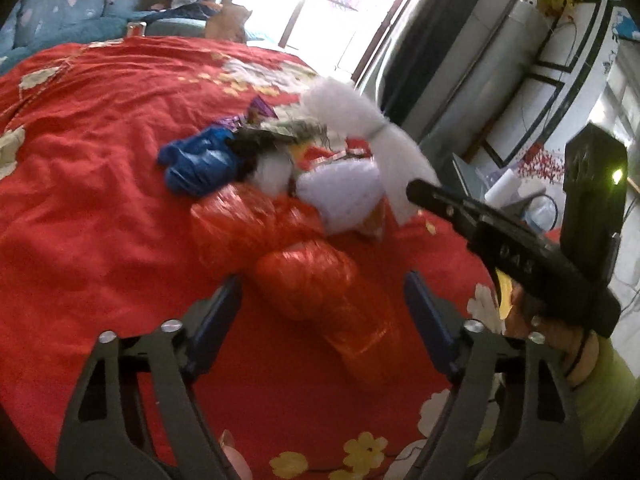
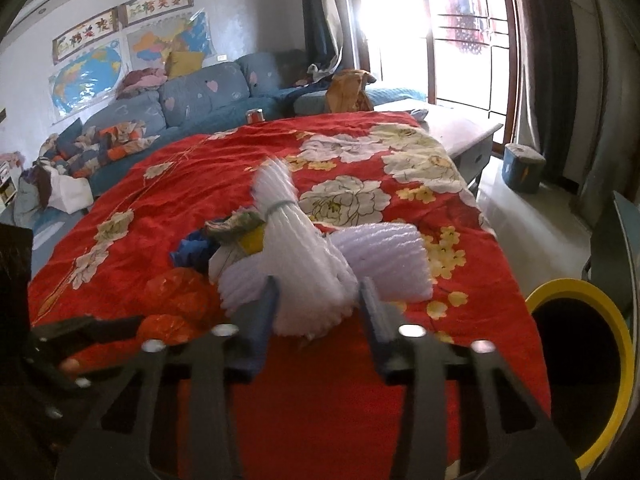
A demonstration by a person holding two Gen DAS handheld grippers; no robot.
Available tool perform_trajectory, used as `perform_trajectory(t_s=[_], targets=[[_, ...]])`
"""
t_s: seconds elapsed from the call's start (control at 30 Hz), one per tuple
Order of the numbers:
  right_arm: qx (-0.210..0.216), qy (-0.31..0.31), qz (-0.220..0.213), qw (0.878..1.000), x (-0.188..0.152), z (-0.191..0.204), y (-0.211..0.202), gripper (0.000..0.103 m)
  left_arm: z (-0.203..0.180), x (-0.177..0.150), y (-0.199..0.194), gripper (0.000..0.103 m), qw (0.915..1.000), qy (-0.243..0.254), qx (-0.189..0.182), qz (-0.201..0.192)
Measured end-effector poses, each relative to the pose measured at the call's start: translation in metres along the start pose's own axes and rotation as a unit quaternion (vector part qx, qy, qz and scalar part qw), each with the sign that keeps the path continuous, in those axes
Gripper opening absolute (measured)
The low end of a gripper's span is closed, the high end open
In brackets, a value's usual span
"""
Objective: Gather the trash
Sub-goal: 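Grasp the red plastic bag with the left tool while the right tool grasps a white foam sleeve, then carry both items over the yellow-rimmed bin and open both tools to drop them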
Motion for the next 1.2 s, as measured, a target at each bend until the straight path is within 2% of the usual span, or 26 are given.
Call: perform_trajectory(t_s=[0.1,0.17,0.2,0.37,0.87,1.2], targets=[[0.005,-0.001,-0.004,1.0,-0.002,0.001,-0.004,0.018,0.0,-0.007,0.005,0.058,0.9999,0.001,0.002,0.011],[0.008,0.005,-0.01,1.0,-0.001,0.0,-0.01,0.017,0.001,-0.011,0.007,0.04,0.9998,0.002,0.005,0.017],[0.008,0.008,-0.014,1.0,0.0,-0.001,-0.013,0.016,0.003,-0.011,0.008,0.034,0.9998,0.003,0.007,0.019],[0.006,0.016,-0.031,0.999,0.003,-0.006,-0.028,0.014,0.004,-0.011,0.004,0.022,0.9998,0.003,0.007,0.018],[-0.007,0.033,-0.059,0.998,0.013,-0.023,-0.057,0.014,-0.027,0.029,-0.045,0.02,0.9969,0.041,-0.008,-0.066],[-0.024,0.047,-0.075,0.996,0.017,-0.042,-0.073,0.014,-0.045,0.041,-0.046,0.02,0.9953,0.052,-0.018,-0.08]])
Point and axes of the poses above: each gripper's, at about its wrist camera, not at the fingertips, and y roughly the way its jaws point, z to its left, x to its top, the point moved 10 cm from there along y, roughly the way its jaws point, and after that the axes turned 1 degree about z, right-handed, at the moved point
